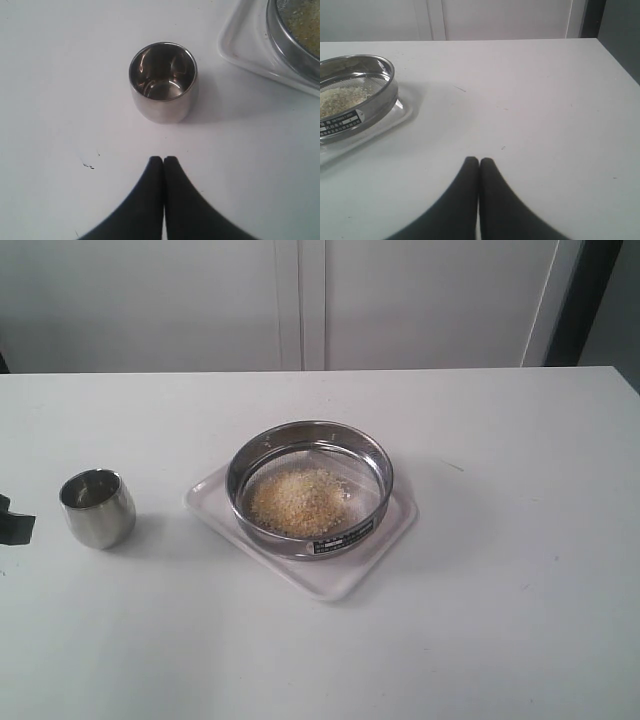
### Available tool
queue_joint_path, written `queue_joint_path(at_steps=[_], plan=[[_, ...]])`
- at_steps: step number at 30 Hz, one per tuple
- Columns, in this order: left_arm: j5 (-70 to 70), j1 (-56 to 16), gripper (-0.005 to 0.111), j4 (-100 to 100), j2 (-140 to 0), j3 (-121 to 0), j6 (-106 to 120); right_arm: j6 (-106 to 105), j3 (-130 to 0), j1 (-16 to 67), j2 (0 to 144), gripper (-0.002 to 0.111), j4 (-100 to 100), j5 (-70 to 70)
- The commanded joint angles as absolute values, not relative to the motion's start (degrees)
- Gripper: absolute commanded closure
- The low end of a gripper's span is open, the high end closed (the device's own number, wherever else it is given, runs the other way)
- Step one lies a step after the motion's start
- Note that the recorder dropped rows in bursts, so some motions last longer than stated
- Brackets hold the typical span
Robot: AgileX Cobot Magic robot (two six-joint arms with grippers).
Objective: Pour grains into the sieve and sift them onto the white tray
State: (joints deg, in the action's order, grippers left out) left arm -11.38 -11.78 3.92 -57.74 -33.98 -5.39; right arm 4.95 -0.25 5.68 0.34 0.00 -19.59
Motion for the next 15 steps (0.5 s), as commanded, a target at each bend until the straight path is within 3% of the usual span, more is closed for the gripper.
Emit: queue_joint_path(at_steps=[1, 7, 15], plan=[[-12.05, -11.49, 0.107, 3.53, -57.30, -34.13, -5.43, 4.94, 0.00, 5.75, 0.00, 0.108, 0.00, -19.23], [-12.48, -11.49, 0.107, 3.91, -56.99, -34.13, -4.26, 4.94, 0.00, 5.75, 0.00, 0.108, 0.00, -19.23], [-14.38, -7.87, 0.107, 3.91, -46.61, -33.79, -4.02, 4.94, 0.00, 5.75, 0.00, 0.108, 0.00, -19.23]])
